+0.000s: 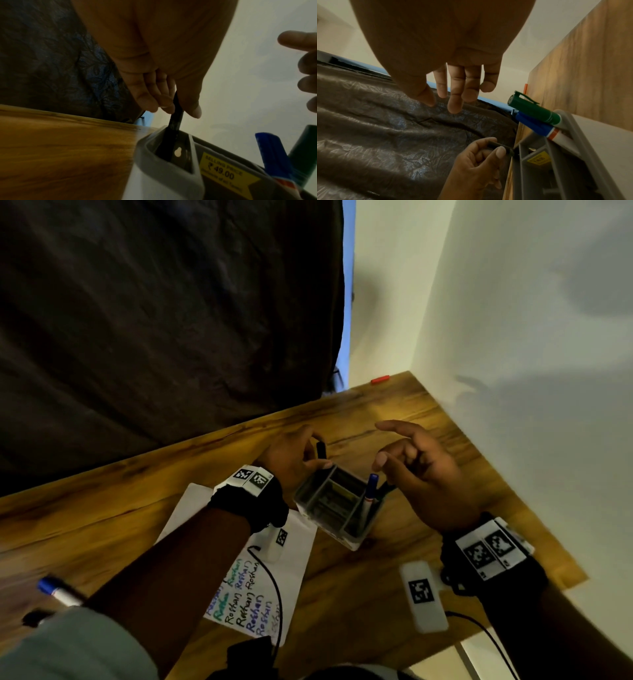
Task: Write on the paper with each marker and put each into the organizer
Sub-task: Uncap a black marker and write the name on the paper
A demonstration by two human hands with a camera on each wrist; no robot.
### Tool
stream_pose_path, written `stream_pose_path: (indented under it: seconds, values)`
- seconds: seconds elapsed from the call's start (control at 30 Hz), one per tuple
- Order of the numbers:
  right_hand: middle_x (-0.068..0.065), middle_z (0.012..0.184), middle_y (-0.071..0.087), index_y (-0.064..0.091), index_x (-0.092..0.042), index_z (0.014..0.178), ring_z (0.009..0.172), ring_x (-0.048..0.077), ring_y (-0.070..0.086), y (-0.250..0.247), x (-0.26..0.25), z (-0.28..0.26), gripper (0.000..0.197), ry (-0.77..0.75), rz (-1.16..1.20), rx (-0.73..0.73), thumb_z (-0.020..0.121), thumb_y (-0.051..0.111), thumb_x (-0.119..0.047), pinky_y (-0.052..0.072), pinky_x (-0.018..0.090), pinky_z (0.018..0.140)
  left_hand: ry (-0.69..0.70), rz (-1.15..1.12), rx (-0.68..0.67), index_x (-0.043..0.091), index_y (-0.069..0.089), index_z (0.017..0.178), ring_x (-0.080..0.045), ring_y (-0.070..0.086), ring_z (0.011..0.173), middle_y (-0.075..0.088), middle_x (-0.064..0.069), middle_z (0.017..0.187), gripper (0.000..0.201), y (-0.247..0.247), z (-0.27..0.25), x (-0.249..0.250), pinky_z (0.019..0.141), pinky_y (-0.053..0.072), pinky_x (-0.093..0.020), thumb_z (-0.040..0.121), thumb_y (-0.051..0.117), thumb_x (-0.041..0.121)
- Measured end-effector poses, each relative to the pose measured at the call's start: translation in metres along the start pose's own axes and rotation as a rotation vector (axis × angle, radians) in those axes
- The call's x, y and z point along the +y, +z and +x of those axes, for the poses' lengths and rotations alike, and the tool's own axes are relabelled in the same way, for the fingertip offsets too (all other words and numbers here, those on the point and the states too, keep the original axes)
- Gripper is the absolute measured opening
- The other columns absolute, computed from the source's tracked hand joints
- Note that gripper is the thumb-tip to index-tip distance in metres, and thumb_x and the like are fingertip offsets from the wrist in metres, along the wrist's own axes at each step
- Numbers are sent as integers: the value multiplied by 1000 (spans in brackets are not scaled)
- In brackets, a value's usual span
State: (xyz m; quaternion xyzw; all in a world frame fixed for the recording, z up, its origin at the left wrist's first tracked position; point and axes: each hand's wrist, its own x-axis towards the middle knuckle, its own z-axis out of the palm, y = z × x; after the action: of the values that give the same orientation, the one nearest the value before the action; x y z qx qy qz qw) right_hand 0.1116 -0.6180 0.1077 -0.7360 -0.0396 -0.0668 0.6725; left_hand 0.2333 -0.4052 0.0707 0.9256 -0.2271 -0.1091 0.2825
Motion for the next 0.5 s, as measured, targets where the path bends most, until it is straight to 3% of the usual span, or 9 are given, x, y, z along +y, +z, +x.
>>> stream_pose_path:
  seconds: [0.13, 0.2, 0.27, 0.33, 0.4, 0.5]
  values:
    - [27, 83, 62, 51, -17, 131, 75, 35, 64, 14, -5, -5, 40, 2, 12, -9, 93, 61, -15, 55, 32, 71, -6, -17, 20, 15, 52, 127, -20, 62, 77, 66, -6, 85, 56, -6, -11, -9, 77, 52, -40, 81, 75, 35]
    - [26, 85, 62, 50, -17, 131, 74, 29, 65, 25, -9, -6, 41, 9, 8, -33, 91, 60, -16, 56, 32, 71, -10, -36, 34, 16, 51, 129, -18, 62, 75, 66, -4, 83, 57, -12, -22, -15, 75, 53, -39, 81, 75, 36]
    - [25, 85, 64, 50, -16, 131, 73, 17, 64, 41, -12, -6, 38, 23, -14, -58, 94, 58, -10, 53, 23, 68, -30, -67, 60, 18, 50, 129, -16, 60, 73, 63, 1, 80, 57, -20, -38, -27, 74, 52, -37, 81, 75, 36]
    - [16, 84, 68, 52, -19, 129, 70, 9, 64, 58, -13, -5, 37, 41, -65, -77, 94, 59, -10, 51, 19, 67, -66, -100, 93, 19, 50, 128, -15, 59, 74, 61, 1, 81, 56, -28, -59, -42, 72, 51, -34, 81, 76, 36]
    - [3, 82, 71, 54, -24, 127, 70, 7, 65, 86, -11, -4, 35, 26, -134, -112, 94, 61, -15, 52, 23, 68, -139, -112, 134, 20, 51, 126, -11, 59, 75, 62, 4, 82, 53, -39, -90, -68, 68, 49, -25, 82, 74, 40]
    - [-4, 83, 73, 58, -26, 123, 72, 12, 67, 132, -4, -2, 31, -2, -216, -177, 93, 63, -18, 56, 29, 68, -242, 11, 149, 19, 55, 121, -17, 64, 81, 69, 1, 89, 45, -49, -145, -108, 70, 49, -30, 87, 67, 45]
